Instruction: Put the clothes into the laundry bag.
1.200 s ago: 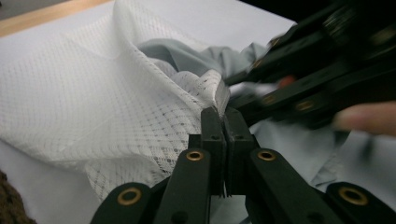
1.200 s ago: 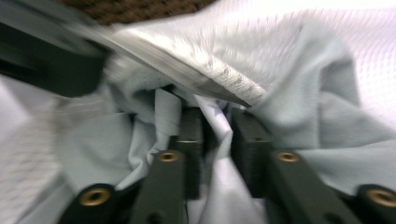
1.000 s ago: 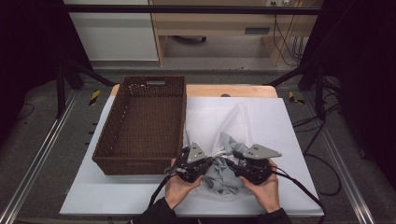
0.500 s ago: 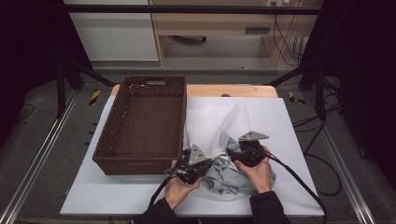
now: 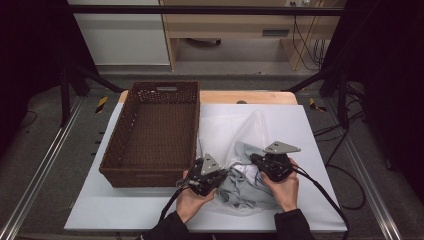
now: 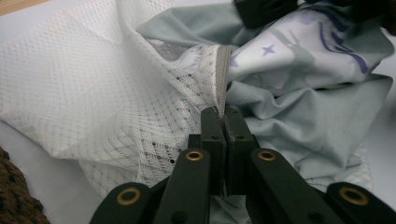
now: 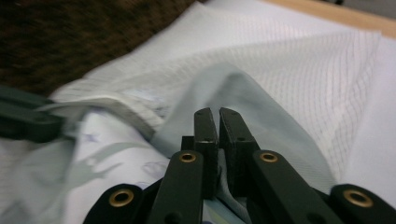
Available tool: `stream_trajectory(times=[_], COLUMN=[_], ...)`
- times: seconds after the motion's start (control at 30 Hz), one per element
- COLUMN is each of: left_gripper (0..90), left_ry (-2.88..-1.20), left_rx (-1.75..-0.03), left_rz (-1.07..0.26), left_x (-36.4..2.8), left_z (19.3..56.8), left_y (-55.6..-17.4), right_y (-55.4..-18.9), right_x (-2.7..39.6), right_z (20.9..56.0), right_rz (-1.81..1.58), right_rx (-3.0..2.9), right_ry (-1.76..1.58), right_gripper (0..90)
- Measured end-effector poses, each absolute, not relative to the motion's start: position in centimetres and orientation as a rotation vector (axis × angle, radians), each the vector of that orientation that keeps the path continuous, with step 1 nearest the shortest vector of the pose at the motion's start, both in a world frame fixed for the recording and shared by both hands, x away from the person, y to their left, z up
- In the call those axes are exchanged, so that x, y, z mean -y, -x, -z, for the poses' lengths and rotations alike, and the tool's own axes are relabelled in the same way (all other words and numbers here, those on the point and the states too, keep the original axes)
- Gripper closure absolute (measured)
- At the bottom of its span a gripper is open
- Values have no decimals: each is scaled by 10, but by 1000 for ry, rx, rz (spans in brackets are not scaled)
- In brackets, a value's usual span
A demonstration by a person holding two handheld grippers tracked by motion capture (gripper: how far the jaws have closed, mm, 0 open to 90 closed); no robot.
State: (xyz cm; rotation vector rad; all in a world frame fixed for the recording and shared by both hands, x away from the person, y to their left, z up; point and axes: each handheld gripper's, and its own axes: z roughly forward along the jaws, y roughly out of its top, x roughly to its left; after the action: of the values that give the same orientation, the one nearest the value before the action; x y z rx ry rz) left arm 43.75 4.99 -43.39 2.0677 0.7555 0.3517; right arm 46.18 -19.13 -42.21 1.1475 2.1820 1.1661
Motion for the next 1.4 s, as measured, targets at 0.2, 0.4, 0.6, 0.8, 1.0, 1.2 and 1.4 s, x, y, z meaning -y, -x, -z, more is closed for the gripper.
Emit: stream_trajectory(times=[0.2,0.4,0.6,0.8,1.0,1.2,1.4], left_gripper=[885,886,887,886,886,886,885], left_ry=[-2058,-2038,-1987,-2034,-2069,-2079,-2084], left_rx=[-760,-769,-733,-725,-739,-745,-740], left_rz=[-353,-325,-323,-332,-331,-341,-354], left_x=[-50,-50,-53,-48,-46,-47,-46], left_z=[431,426,410,419,430,433,433], left_y=[-438,-439,-431,-429,-432,-433,-433], right_y=[-434,-416,-420,-443,-440,-426,-444], right_x=[196,183,159,150,157,183,203], right_z=[403,408,440,469,455,416,404], right_rz=[-1317,-1423,-1321,-1141,-1186,-1273,-1148], right_rx=[-2165,-2231,-2339,-2293,-2279,-2176,-2045], right_ry=[-1019,-952,-958,-1040,-1028,-1023,-1096], right_gripper=[868,868,866,860,762,654,431])
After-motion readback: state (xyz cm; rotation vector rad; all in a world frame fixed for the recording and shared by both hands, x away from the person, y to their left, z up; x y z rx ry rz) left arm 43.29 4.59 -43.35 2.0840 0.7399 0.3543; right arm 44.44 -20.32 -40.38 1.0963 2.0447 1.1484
